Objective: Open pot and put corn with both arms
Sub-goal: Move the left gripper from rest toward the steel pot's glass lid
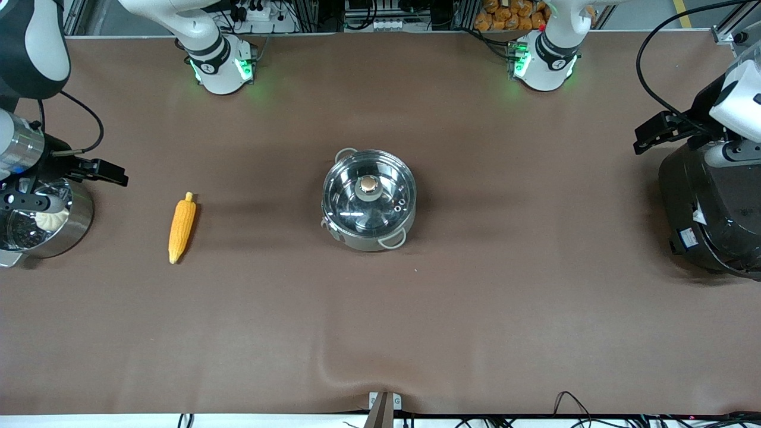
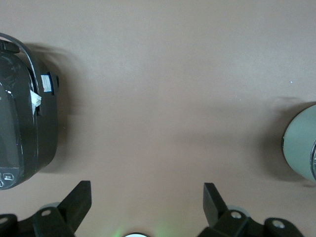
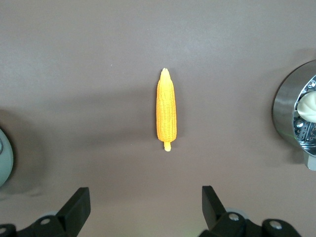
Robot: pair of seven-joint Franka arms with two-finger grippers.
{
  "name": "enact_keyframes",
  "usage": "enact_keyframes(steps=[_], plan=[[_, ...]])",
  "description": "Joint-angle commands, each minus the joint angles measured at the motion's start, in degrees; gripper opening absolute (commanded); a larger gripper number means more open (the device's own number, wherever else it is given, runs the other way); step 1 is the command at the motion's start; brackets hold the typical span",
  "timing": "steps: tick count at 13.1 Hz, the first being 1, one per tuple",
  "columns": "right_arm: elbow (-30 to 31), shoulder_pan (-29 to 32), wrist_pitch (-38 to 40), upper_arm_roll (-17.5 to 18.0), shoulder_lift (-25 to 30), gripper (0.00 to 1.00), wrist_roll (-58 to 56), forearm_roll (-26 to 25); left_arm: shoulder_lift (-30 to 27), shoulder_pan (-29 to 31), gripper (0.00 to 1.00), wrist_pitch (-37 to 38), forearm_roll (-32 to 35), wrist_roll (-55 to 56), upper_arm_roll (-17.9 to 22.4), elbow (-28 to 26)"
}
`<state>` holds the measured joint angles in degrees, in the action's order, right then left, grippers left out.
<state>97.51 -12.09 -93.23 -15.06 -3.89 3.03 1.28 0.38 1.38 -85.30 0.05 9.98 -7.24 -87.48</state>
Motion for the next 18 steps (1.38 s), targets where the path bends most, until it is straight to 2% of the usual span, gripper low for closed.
enact_keyframes(steps=[1, 6, 11, 14, 18], plan=[[0.1, 1.5, -0.5, 1.3, 0.3, 1.00, 1.0, -0.2, 0.5, 0.5, 1.00, 1.2, -0.7, -1.9, -0.1, 1.3], [0.1, 3.1, -0.5, 1.8, 0.2, 1.00, 0.9, -0.3, 1.3, -0.1, 1.00, 1.3, -0.1, -2.5, -0.4, 0.7], [0.1, 3.3, -0.7, 1.8, 0.1, 1.00, 0.8, -0.4, 2.8, -1.5, 1.00, 1.0, -0.8, 0.9, -3.1, 1.1], [-0.1, 3.7, -1.9, 1.8, 0.1, 1.00, 0.7, -0.5, 4.4, -6.2, 1.00, 0.2, -0.9, 12.2, -5.3, 1.4], [-0.6, 3.7, -2.0, 1.8, 0.2, 1.00, 0.9, -0.4, 8.0, -13.6, 1.00, -2.6, -2.5, 28.1, -5.4, 4.2]])
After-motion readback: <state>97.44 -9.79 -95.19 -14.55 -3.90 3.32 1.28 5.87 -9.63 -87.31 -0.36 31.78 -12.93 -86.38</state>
